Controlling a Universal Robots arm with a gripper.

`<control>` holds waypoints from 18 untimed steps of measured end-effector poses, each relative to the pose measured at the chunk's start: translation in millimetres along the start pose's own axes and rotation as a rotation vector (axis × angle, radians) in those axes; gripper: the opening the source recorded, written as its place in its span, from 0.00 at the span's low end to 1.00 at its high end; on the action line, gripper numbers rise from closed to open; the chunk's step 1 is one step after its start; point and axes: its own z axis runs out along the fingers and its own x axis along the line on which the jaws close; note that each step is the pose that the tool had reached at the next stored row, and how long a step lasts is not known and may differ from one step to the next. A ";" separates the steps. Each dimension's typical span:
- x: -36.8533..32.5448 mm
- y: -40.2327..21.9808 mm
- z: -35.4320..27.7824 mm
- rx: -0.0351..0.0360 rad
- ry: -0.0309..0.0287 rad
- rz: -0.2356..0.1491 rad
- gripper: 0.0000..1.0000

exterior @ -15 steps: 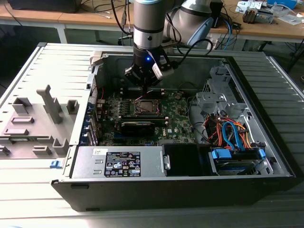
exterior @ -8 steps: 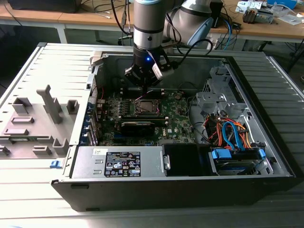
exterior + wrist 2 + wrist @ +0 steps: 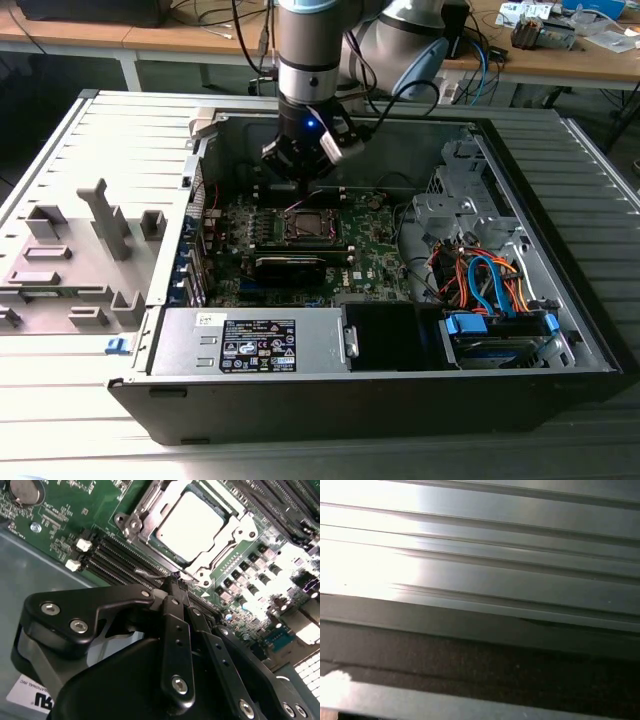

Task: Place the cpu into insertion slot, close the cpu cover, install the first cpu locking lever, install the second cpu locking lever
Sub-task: 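Install the first cpu locking lever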

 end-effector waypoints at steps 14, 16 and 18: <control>2.1 3.3 2.2 -0.0001 0.0001 0.005 0.11; 2.1 3.3 2.4 -0.0001 0.0001 0.005 0.11; 2.0 3.3 2.9 -0.0001 0.0000 0.005 0.11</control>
